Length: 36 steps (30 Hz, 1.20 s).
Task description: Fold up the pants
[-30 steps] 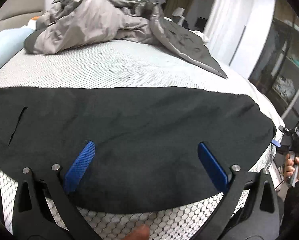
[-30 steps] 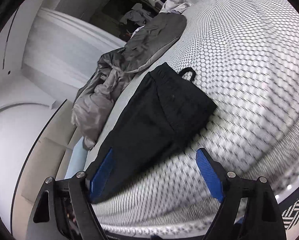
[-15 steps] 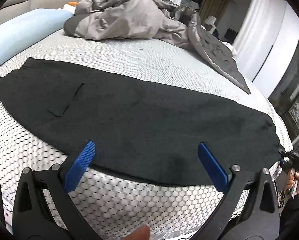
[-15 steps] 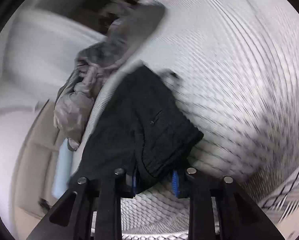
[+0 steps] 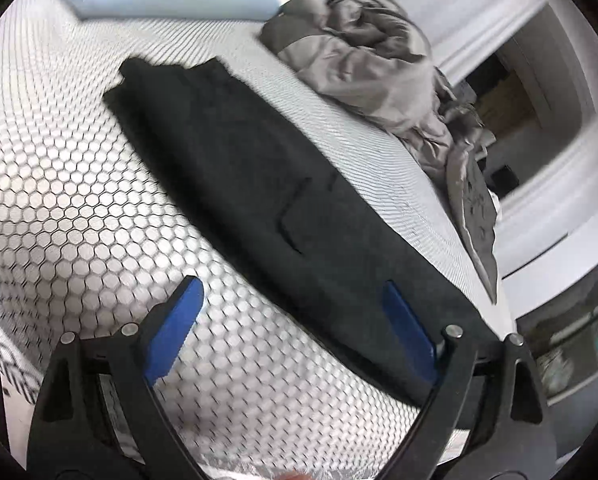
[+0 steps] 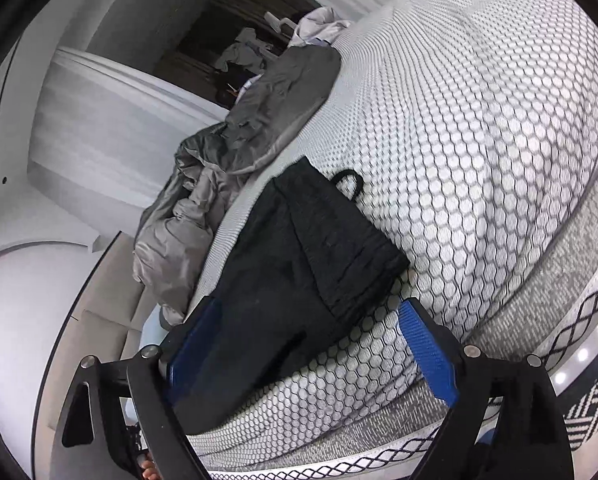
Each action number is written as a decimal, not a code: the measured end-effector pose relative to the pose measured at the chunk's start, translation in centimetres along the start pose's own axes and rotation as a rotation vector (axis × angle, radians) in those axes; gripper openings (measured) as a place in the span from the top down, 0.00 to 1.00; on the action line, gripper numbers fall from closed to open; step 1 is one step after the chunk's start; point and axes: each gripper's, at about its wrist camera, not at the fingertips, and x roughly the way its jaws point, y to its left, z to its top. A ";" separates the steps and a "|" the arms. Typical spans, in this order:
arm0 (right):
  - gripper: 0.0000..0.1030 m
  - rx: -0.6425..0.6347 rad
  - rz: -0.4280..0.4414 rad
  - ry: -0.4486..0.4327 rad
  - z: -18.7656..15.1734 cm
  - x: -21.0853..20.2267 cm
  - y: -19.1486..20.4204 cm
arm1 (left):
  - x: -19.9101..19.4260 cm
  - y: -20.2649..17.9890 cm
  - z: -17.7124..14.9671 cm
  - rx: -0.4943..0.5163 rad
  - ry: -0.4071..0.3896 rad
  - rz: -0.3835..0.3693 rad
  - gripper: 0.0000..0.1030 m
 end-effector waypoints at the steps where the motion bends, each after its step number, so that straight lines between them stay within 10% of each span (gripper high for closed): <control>1: 0.11 -0.004 0.003 0.008 -0.2 0.8 0.3 | 0.3 0.5 0.4 -0.012 0.005 -0.013 0.19; 5: 0.11 -0.024 -0.014 0.014 0.3 2.9 0.6 | 2.5 1.8 2.3 -0.066 0.008 -0.017 0.35; 9: 0.11 -0.013 -0.022 0.012 0.3 4.0 1.0 | 3.9 2.8 3.8 -0.116 -0.021 0.022 0.94; 10: 0.11 -0.009 -0.027 0.014 0.5 4.0 0.9 | 3.8 2.8 4.0 -0.109 -0.041 0.049 0.96; 15: 0.11 -0.044 -0.072 0.019 0.7 4.4 1.4 | 2.0 0.3 3.8 0.029 -0.158 0.100 0.96; 22: 0.16 0.000 -0.106 0.039 1.6 6.3 1.8 | 3.3 0.9 3.2 0.019 -0.105 0.154 0.96; 24: 0.63 0.033 -0.153 0.052 2.7 6.7 2.1 | 3.2 0.7 3.2 0.017 -0.106 0.144 0.96; 27: 0.84 -0.064 -0.184 0.010 3.7 6.1 4.6 | 2.3 0.6 2.9 0.025 -0.116 0.132 0.96; 30: 0.85 -0.230 -0.202 -0.044 3.6 5.1 7.4 | 2.4 1.5 2.5 0.025 -0.098 0.124 0.96; 36: 0.73 -0.136 -0.248 0.076 2.9 8.2 2.3 | 2.4 3.1 2.6 0.000 -0.072 0.093 0.90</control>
